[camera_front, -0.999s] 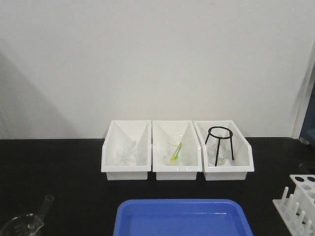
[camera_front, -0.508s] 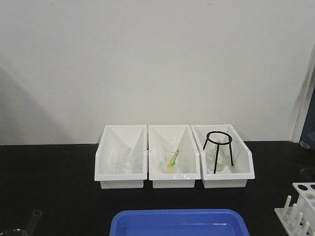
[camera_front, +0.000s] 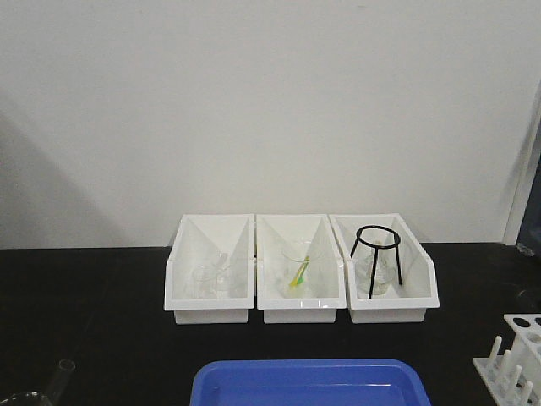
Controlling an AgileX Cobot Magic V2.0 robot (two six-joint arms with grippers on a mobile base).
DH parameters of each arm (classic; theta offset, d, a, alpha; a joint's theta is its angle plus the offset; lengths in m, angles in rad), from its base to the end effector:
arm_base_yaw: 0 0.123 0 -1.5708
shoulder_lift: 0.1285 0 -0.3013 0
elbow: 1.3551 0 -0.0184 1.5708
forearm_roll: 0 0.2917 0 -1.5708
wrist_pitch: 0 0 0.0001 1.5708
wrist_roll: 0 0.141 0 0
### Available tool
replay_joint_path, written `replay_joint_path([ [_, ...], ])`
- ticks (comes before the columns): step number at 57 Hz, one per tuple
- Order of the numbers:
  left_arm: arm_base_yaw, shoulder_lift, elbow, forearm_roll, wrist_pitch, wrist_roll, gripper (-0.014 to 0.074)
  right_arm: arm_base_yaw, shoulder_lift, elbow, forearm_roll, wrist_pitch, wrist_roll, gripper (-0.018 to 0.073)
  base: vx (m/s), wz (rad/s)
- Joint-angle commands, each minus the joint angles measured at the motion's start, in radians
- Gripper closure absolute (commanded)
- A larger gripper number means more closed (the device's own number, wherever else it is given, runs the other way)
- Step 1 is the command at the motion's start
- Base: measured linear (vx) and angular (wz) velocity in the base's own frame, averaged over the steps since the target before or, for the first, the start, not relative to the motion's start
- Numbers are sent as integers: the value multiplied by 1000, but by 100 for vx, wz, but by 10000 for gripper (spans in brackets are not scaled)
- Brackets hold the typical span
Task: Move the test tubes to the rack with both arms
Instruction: 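Lower the open left gripper around the glass test tube in the beaker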
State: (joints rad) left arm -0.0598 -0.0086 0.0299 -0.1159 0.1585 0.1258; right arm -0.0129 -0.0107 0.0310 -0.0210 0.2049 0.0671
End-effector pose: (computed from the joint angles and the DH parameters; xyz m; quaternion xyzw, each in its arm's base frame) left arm 0.1307 -0.0104 0.1836 0.0324 0.7380 -0.0231 0.6736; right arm 0.1302 -0.0023 0.1768 0.0238 0.7538 0.0094 0.6566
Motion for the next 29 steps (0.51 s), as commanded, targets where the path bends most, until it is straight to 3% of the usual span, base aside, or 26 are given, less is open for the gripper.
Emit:
replay_joint_path([
  [1, 3, -10, 22, -8, -81, -7, 615, 0, -7, 10, -7, -80, -5, 567, 0, 0],
  [29, 3, -10, 22, -10, -124, -8, 615, 0, -7, 10, -7, -92, -5, 567, 0, 0],
])
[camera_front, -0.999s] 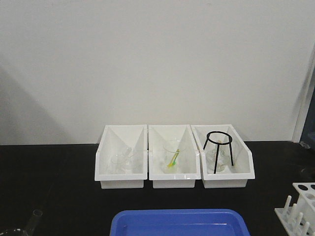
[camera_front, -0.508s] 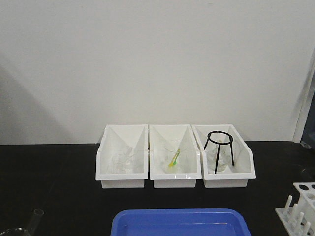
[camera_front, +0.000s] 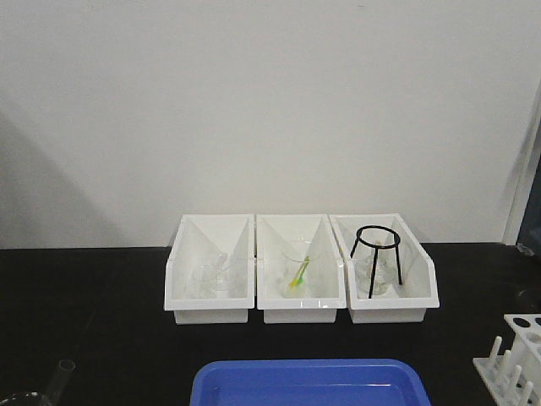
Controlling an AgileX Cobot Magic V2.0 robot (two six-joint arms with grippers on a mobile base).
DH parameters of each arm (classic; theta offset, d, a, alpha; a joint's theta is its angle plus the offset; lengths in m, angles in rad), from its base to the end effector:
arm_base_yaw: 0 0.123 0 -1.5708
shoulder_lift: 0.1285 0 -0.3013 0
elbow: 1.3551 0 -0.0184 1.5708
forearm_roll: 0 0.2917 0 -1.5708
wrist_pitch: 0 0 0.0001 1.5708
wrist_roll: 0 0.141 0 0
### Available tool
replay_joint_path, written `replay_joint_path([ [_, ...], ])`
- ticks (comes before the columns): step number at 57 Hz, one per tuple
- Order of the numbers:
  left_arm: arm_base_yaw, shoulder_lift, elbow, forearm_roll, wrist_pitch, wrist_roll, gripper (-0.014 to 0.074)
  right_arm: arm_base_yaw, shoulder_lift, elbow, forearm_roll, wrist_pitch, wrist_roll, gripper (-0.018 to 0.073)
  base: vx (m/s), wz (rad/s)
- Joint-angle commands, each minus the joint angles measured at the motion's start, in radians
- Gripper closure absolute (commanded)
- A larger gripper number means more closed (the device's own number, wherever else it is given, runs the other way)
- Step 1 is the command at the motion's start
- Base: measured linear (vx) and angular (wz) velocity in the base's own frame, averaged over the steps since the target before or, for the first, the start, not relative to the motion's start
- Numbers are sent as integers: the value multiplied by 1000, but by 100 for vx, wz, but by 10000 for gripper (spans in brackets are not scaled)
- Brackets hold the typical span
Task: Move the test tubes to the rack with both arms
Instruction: 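Lower the open left gripper around the glass test tube in the beaker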
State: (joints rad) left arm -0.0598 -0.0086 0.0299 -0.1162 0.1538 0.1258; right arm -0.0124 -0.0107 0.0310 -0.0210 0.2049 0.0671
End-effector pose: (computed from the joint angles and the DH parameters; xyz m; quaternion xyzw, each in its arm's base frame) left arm 0.1308 -0.0104 0.1843 0.0321 0.7364 -0.0230 0.6753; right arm 0.1302 -0.0022 0.1768 0.0236 0.7538 0.0096 0.6566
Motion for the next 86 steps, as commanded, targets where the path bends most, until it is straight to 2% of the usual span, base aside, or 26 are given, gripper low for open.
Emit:
replay_joint_path([
  [1, 3, -10, 22, -9, -123, -8, 615, 0, -7, 10, -7, -92, -5, 567, 0, 0],
  [21, 3, -10, 19, -8, -177, -8, 615, 0, -7, 10, -7, -102, -5, 567, 0, 0],
  [27, 3, -10, 19, -8, -237, -7, 615, 0, -7, 10, -7, -160, -5, 567, 0, 0],
  [37, 3, -10, 2, -17, -416, -26, 615, 0, -7, -21, -7, -338, -5, 567, 0, 0],
  [43, 3, -1, -92, -27, -385, -53, 615, 0, 4, -130, -8, -352, -14, 567, 0, 0],
  [49, 3, 61, -245, -27, -335, -51, 615, 0, 72, -282, -33, -351, -78, 567, 0, -1],
  [58, 3, 290, -532, -22, -231, -50, 615, 0, 277, -531, -33, -341, -127, 567, 0, -1],
  [67, 3, 524, -718, 3, -205, -50, 615, 0, 497, -705, -33, -346, -129, 567, 0, 0],
  [76, 3, 689, -800, 0, -205, -52, 615, 0, 651, -770, -31, -346, -128, 567, 0, 0],
  [86, 2, 766, -799, 4, -225, -49, 602, 0, 748, -771, -24, -338, -111, 562, 0, 0],
])
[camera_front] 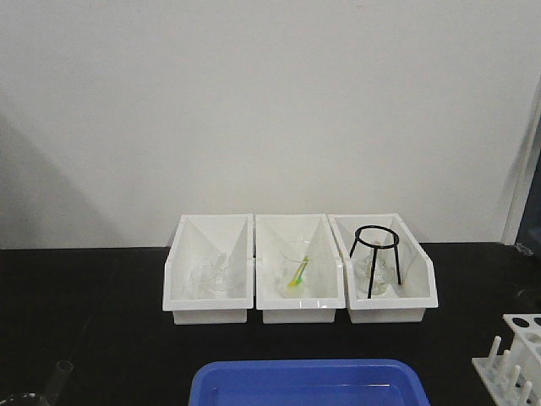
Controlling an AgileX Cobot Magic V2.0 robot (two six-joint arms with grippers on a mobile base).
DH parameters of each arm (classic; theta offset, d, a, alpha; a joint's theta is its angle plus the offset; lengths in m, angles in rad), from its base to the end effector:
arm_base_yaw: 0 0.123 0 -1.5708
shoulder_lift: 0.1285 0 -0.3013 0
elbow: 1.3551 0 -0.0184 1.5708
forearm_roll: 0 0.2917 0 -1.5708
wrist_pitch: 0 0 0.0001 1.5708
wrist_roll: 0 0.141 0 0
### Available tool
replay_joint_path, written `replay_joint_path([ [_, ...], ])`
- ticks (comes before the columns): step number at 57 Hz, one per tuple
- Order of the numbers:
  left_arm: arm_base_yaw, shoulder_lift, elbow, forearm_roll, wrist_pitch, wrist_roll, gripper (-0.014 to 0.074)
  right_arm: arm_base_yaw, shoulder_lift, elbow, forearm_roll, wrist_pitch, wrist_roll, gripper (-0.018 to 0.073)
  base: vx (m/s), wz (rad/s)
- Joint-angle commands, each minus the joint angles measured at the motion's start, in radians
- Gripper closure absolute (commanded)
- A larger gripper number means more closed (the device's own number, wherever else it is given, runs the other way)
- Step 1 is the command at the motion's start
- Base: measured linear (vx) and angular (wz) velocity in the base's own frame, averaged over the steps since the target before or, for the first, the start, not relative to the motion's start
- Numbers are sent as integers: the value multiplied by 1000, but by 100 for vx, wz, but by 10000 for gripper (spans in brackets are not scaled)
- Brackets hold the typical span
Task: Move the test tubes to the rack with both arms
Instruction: 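Lower the open left gripper around the glass test tube in the beaker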
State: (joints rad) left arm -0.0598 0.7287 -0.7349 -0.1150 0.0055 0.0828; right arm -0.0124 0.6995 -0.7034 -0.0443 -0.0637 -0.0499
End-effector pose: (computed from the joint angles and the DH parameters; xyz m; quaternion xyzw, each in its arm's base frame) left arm 0.2315 -0.0140 0.4086 0.0096 0.6753 -0.0341 0.7367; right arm 0.2244 -0.0024 0.4114 -0.0276 0.6498 -0.0395 0.7586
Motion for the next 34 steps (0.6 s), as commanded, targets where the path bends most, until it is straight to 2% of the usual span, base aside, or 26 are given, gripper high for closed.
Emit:
replay_joint_path([
  [1, 2, 35, -34, 4, -75, -6, 598, 0, 45, -37, 0, -67, 8, 561, 0, 0],
  [7, 2, 47, -34, 32, -51, -6, 562, 0, 61, -37, 1, -31, 24, 543, 0, 0],
  [16, 2, 47, -34, 115, -39, -6, 444, 0, 61, -37, 1, 19, 27, 461, 0, 0],
  [22, 2, 49, -34, 174, -26, -6, 335, 0, 61, -37, 1, 33, 27, 344, 0, 0],
  [27, 2, 57, -34, 234, -5, -6, 212, 0, 61, -37, 1, 32, 27, 226, 0, 0],
  [34, 2, 84, -34, 262, 14, -6, 101, 0, 61, -37, 1, 31, 29, 89, 0, 0],
])
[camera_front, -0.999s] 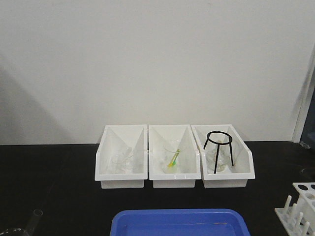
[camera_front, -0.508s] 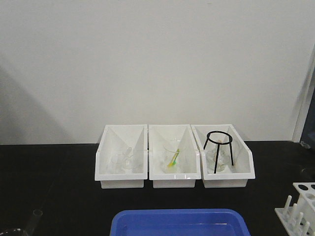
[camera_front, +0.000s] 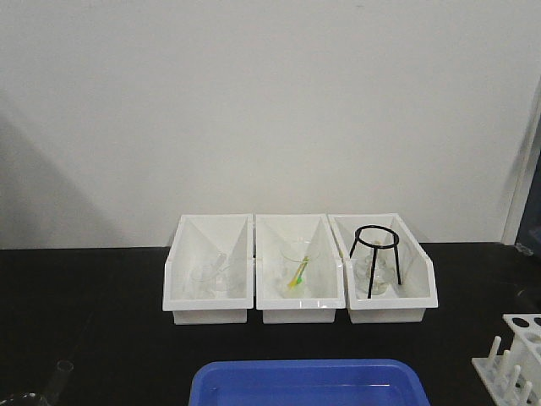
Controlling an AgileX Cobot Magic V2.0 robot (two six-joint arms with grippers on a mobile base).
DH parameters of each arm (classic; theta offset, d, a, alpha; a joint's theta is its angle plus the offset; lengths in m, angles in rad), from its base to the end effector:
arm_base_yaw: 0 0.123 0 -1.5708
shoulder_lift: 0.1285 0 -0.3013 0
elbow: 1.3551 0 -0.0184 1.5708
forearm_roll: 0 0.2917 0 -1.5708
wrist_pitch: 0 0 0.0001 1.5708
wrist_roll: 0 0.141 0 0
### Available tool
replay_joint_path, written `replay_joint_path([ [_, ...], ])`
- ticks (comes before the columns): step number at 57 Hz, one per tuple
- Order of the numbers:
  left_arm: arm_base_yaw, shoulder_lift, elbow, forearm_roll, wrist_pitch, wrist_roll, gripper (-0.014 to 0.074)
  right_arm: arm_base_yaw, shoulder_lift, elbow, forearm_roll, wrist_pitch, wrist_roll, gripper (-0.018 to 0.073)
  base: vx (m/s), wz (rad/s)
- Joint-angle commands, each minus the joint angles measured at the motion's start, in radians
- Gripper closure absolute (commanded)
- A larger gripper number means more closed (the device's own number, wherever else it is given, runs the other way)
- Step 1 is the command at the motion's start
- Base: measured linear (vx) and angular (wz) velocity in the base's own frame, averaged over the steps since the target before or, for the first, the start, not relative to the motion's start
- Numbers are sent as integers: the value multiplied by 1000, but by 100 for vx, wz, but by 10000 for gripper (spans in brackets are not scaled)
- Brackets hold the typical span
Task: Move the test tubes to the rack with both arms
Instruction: 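Lower the open left gripper around the glass test tube in the beaker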
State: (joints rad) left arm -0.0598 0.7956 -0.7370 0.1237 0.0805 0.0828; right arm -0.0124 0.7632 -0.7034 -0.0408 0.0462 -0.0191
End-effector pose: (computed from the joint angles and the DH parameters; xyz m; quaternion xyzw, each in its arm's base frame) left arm 0.2499 -0.0136 0.3829 0.0927 0.7191 0.0539 0.6866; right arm 0.2428 -0.0033 0.3811 -0.0163 0.7135 -0.0260 0.7000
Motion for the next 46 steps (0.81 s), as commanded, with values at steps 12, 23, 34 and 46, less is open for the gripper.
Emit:
replay_joint_path([
  [12, -12, 80, -14, -12, 49, -10, 61, 0, -2, -37, -3, -82, -2, 3, 0, 0],
  [23, -78, 92, 142, -12, 0, -8, 134, 0, -1, -37, -3, -80, -2, 11, 0, 0],
  [34, -157, 97, 328, -10, -117, -6, 217, 0, 20, -37, -3, -80, -2, 10, 0, 0],
  [46, -160, 151, 409, 0, -358, 65, 241, 0, 70, -37, -3, -80, -1, 10, 0, 0],
])
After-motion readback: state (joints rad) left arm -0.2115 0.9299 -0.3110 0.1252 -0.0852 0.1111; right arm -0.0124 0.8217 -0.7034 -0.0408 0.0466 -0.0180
